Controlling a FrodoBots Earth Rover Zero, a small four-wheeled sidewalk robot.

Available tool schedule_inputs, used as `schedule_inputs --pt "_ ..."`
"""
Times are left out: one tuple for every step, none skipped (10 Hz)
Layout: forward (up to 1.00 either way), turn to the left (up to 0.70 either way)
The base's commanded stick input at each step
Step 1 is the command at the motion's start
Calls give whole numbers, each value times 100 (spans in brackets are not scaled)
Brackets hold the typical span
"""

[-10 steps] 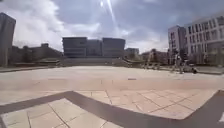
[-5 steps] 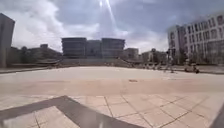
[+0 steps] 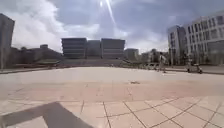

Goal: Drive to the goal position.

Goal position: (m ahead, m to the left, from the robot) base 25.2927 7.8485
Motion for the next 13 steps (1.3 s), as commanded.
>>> schedule_inputs --pt "70 0" --pt "70 0" --pt "70 0" --pt "70 0" --pt "70 0" --pt "70 0" --pt "70 0" --pt "70 0" --pt "70 0" --pt "70 0" --pt "70 0" --pt "70 0" --pt "70 0"
